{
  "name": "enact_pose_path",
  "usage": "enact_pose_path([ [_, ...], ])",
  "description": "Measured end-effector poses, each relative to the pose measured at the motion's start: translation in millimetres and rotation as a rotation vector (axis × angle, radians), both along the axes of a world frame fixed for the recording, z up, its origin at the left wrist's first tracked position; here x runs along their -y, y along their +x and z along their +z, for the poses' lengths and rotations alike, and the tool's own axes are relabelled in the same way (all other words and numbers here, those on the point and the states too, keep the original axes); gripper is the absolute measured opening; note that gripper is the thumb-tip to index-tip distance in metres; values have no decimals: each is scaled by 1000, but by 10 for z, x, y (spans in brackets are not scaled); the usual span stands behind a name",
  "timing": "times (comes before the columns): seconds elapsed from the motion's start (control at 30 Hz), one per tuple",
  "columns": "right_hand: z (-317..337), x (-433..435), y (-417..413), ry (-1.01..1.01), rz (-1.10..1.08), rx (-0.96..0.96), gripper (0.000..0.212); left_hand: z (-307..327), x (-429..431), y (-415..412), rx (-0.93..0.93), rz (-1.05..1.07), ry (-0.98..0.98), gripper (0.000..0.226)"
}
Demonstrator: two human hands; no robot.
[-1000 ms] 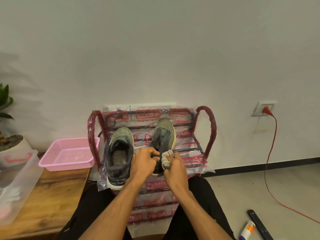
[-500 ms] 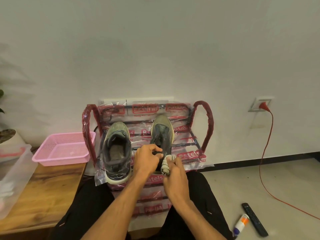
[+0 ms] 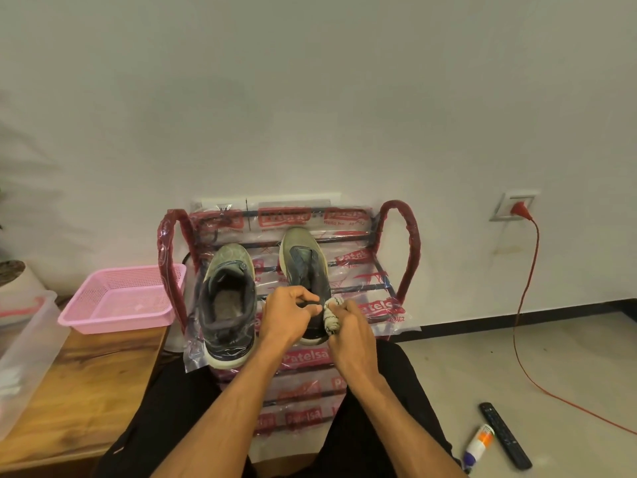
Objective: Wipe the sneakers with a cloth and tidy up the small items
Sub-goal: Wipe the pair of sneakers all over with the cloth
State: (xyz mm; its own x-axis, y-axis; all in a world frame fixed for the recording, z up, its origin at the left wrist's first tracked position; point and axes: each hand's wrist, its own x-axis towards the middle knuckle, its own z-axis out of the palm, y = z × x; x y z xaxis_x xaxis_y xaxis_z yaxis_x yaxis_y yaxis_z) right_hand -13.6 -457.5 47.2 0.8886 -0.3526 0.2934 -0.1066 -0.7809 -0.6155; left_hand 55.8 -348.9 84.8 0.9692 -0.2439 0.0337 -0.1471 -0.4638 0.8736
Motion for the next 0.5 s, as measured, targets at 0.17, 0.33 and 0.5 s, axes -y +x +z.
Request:
enact_pose_path([
  [0.17, 165, 46, 186, 127, -90, -70, 35, 20, 25, -16, -4, 16, -9, 11],
  [0.33, 51, -235, -151, 122, -65, -66, 32, 6, 34, -11, 27, 39, 12, 16],
  [0.5, 46, -107, -265, 162, 114, -192, 28, 16, -22, 53, -5, 15, 5, 21],
])
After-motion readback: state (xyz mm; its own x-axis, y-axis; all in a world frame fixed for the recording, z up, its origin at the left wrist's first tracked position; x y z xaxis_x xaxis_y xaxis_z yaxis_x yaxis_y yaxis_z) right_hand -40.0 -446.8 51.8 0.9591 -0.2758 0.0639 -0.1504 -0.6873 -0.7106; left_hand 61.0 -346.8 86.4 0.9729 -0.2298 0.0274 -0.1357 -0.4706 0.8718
